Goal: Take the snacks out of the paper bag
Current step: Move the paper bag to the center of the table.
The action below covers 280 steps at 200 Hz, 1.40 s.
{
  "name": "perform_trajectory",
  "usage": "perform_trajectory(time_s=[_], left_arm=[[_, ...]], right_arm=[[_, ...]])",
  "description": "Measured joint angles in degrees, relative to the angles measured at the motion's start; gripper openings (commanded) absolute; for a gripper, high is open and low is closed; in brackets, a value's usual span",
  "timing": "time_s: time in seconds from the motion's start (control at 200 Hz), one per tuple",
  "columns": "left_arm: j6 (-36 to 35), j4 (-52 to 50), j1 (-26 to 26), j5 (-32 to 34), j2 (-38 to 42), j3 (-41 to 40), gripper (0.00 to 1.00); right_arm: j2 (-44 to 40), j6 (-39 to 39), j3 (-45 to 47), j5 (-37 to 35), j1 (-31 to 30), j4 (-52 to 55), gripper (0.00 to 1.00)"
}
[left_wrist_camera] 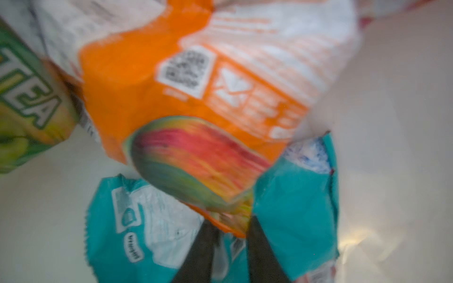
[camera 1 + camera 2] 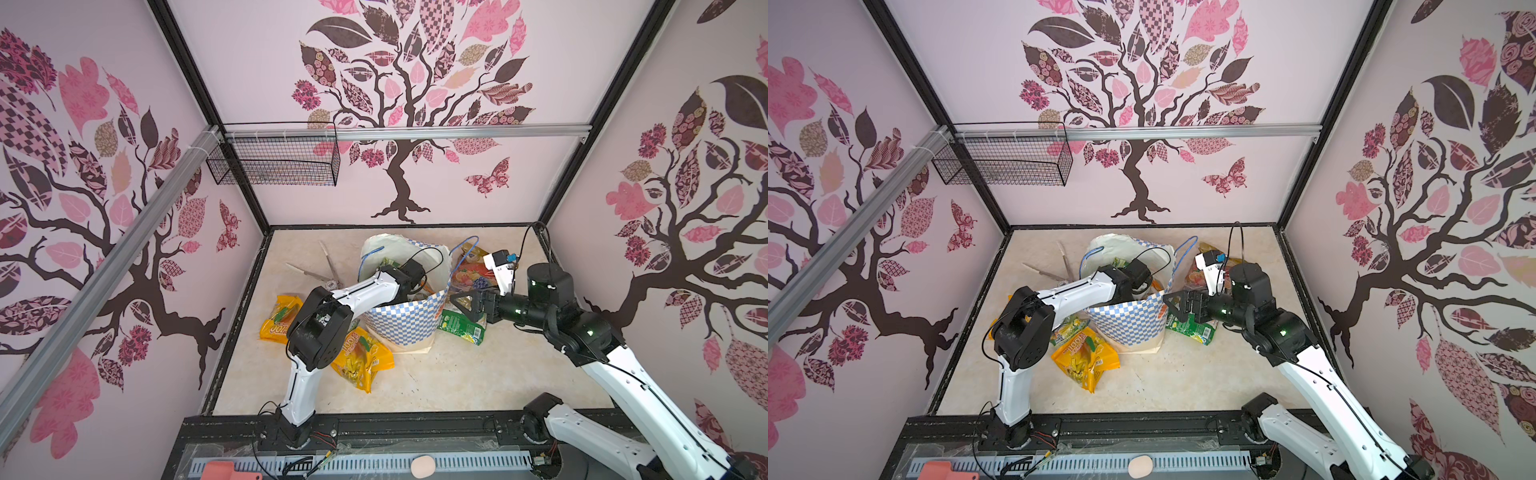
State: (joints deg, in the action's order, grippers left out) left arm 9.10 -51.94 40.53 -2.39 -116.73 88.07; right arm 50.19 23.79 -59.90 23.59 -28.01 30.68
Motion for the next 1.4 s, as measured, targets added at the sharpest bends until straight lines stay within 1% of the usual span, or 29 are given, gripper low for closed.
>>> perform_trajectory(time_s=[0.145, 0.705, 0.895, 1.0, 1.23, 1.4], left_arm=[[0.3, 0.2, 0.0, 0.7, 0.7, -0.5, 0.00], [0.3, -0.1, 0.0, 0.5, 7.3, -1.1, 0.00], [0.3, -0.2, 0.0, 0.4, 11.8, -0.8, 0.00], [0.3, -0.3, 0.0, 0.5, 14.8, 1.0, 0.00], [-0.1, -0.2, 0.0, 1.2, 19.9, 8.0, 0.00], [-0.2, 0.0, 0.0, 2.1, 22.1, 8.8, 0.00]], right_arm=[[0.0, 0.1, 0.0, 0.0, 0.0, 0.0, 1.00], [0.0, 0.4, 0.0, 0.0, 0.0, 0.0, 1.00], [0.0, 0.4, 0.0, 0.0, 0.0, 0.0, 1.00], [0.1, 0.5, 0.0, 0.0, 0.0, 0.0, 1.00], [0.3, 0.5, 0.0, 0.0, 0.0, -0.1, 1.00], [0.3, 0.5, 0.1, 0.0, 0.0, -0.1, 1.00]])
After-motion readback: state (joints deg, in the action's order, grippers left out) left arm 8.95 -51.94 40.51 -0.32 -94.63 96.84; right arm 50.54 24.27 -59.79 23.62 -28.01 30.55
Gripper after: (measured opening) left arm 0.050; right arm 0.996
